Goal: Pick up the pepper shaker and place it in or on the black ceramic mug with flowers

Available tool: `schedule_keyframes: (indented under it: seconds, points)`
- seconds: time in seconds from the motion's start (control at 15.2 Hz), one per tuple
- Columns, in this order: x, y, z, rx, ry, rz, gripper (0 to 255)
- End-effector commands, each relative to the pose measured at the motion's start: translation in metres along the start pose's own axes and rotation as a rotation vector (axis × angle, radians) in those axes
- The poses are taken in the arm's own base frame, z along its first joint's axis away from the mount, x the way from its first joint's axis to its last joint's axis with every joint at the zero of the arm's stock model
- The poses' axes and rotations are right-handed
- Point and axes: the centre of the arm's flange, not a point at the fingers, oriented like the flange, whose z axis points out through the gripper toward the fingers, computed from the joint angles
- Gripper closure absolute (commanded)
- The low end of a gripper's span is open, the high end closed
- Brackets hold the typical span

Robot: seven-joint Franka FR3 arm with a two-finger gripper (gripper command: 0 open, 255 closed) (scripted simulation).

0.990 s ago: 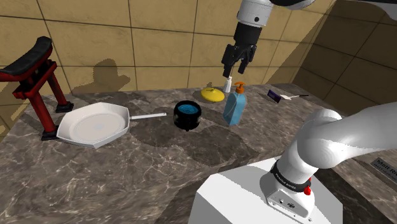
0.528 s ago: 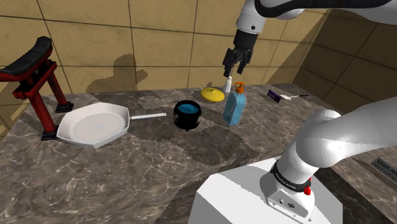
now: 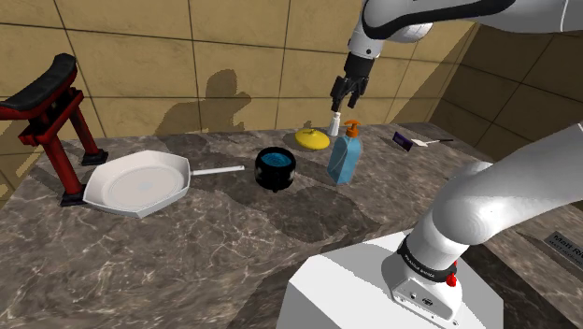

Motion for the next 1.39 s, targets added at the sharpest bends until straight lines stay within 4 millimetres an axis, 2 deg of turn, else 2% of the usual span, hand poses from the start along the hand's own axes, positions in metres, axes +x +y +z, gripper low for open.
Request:
schedule_keyframes:
  seconds: [0.0, 1.32]
  points:
    - [0.013, 0.022, 0.01, 0.001, 0.004, -0.002, 0]
    - [0.135, 0.24, 0.094, 0.016, 0.038, -0.011, 0]
